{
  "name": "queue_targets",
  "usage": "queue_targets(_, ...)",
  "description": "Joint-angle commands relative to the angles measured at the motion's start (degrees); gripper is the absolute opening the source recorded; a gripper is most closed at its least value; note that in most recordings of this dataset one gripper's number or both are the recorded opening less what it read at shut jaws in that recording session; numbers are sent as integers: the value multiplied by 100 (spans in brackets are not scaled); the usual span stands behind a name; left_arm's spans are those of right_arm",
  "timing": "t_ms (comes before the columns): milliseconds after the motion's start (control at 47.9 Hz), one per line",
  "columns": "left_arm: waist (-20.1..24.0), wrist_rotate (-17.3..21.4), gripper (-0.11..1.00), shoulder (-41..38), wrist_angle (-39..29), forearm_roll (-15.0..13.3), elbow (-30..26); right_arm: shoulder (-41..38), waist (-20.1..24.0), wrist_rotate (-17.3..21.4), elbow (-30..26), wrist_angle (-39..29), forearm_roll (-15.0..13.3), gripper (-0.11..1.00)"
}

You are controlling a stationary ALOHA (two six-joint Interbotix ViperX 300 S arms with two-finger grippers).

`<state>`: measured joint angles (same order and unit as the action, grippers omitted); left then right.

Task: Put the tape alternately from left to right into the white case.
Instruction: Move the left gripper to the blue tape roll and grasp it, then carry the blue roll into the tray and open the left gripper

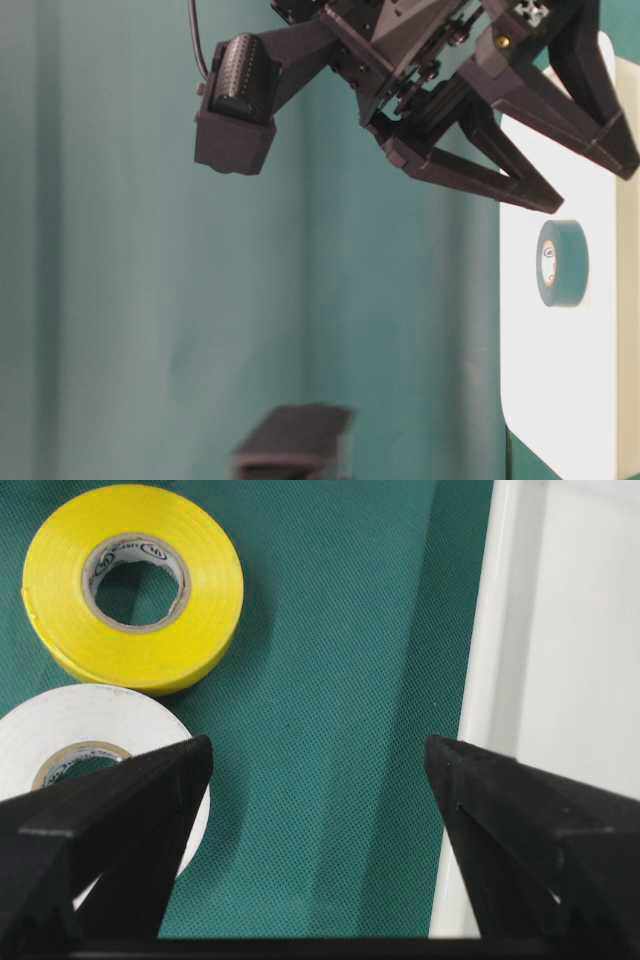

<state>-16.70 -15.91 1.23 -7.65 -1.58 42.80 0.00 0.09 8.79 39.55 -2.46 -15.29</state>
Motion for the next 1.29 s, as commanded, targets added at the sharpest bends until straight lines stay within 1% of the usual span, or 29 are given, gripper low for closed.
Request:
queue_targets(0, -18, 0, 28, 422, -114, 0, -26, 167, 9, 9, -44, 18, 9, 79)
queue_targets(230, 53, 18, 28, 791, -281, 9, 114, 167, 9, 9, -44, 18, 0, 79)
queue_targets(376, 149, 18, 28, 800, -281, 9, 176, 167, 9, 9, -44, 18, 0, 79)
queue_targets(501, 334, 26, 28, 800, -281, 18, 202, 167, 9, 9, -44, 18, 9, 79)
queue_targets(689, 879, 176, 28, 800, -290, 18, 167, 167, 9, 9, -44, 44, 0, 79)
queue_targets(856, 1468, 510, 28, 800, -290, 26, 158, 167, 18, 9, -44, 53, 0, 79)
queue_targets(1002, 1960, 905, 28, 809, -334, 26, 149, 167, 9, 9, -44, 44, 9, 79)
queue_targets(1273, 2725, 1301, 28, 800, -343, 26, 97, 167, 9, 9, -44, 35, 9, 79)
